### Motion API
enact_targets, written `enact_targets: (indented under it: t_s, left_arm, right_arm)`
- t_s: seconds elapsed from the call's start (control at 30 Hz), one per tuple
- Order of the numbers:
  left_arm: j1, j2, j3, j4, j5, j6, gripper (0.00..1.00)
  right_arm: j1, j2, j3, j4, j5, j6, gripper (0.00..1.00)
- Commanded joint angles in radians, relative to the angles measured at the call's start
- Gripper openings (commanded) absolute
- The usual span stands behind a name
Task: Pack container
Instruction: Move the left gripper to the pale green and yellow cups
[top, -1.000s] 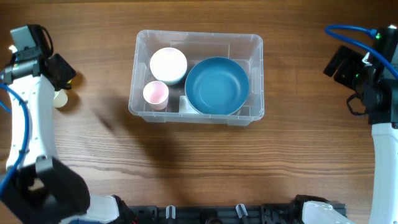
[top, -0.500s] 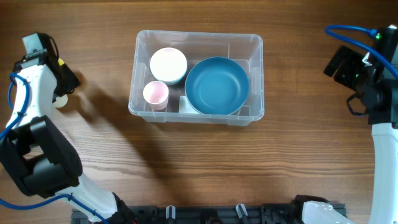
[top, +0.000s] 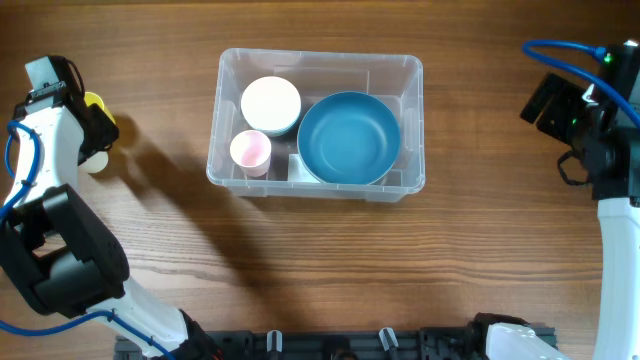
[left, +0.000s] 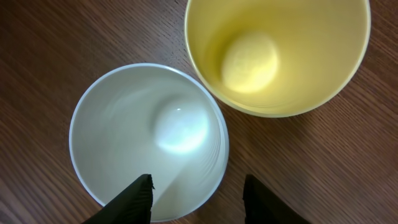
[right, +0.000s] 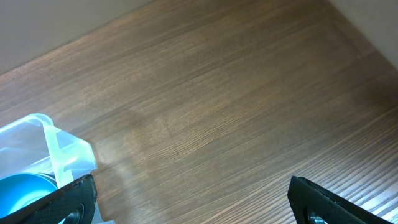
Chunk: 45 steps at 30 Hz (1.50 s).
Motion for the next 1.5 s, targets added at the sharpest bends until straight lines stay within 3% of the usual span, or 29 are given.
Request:
enact_targets:
  t_s: [0.0,0.53,0.6,0.8,1.1,1.47]
  left_arm:
    - [0.003,0.018,0.01,0.018,0.012,0.011,0.47]
    - [0.003,0.08,0.01,0.037,0.015,0.058,0.42]
    - [0.003,0.08,0.01,0.03,0.015,0.058,0.37]
    - [0.003,0.074,0.01,0.01,0.015,0.059,0.04]
    - [-0.011,0.027,0.013,-0.025,0.016,0.024,0.04]
    - [-0.18,-0.301,0.057,-0.119,0.098,-0.092,0.04]
  right_arm:
    - [-0.003,0.0,0.0,0.003,-0.002,0.014,1.0]
    - [-0.003,0.0,0.0,0.003,-0.002,0.014,1.0]
    - [-0.003,0.0,0.0,0.003,-0.001,0.014,0.99]
    - [-0.003,0.0,0.0,0.003,-0.001,0.014,1.0]
    - [-0.003,0.0,0.0,0.003,-0.002,0.014,1.0]
    - [-0.003,0.0,0.0,0.003,-0.002,0.014,1.0]
